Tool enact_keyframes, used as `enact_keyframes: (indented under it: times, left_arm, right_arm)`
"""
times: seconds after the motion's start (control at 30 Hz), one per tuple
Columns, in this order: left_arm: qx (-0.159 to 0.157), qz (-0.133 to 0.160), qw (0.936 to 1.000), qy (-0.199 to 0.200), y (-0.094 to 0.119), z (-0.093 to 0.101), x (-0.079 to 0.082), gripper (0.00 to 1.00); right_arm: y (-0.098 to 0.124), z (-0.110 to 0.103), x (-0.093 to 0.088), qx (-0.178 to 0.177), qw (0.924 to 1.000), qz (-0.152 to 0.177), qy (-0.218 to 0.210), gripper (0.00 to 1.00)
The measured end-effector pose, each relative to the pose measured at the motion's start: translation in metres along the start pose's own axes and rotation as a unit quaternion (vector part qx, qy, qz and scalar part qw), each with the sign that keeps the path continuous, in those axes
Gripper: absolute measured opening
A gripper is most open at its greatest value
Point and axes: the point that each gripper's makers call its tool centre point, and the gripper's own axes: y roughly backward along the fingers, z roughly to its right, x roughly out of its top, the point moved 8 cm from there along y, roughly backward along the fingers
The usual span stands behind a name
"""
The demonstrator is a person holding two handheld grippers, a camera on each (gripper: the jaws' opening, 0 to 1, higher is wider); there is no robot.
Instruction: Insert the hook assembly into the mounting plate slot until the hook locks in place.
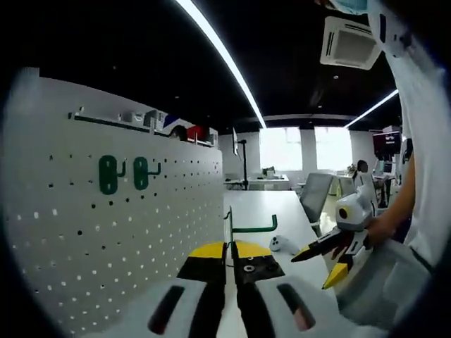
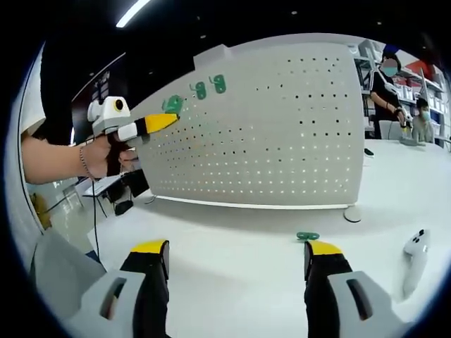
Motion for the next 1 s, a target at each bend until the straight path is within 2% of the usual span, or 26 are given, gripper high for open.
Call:
enact_keyframes:
  times: [0.2, 0.5, 0.83, 0.9, 1.0]
  left_arm:
    - [0.018, 0.02, 0.9996, 0.012, 0.009, 0.002, 0.004, 0.03]
    - [0.028, 0.016, 0.9994, 0.015, 0.016, 0.002, 0.003, 0.03]
    - [0.029, 0.01, 0.9994, 0.015, 0.015, 0.003, 0.0, 0.03]
    - [0.028, 0.01, 0.9994, 0.016, 0.014, 0.003, 0.0, 0.03]
    - [0.03, 0.009, 0.9994, 0.017, 0.014, 0.003, 0.0, 0.03]
  right_arm:
    - [0.0, 0.0, 0.0, 0.0, 1.0, -0.001, 0.0, 0.76]
    - [0.0, -0.001, 0.0, 0.001, 1.0, -0.002, 0.0, 0.76]
    - [0.0, -0.001, 0.001, 0.003, 1.0, -0.001, 0.003, 0.76]
    - [0.0, -0.003, 0.005, 0.006, 0.9999, 0.01, 0.008, 0.76]
    - [0.004, -0.005, 0.015, 0.016, 0.9986, 0.049, 0.013, 0.75]
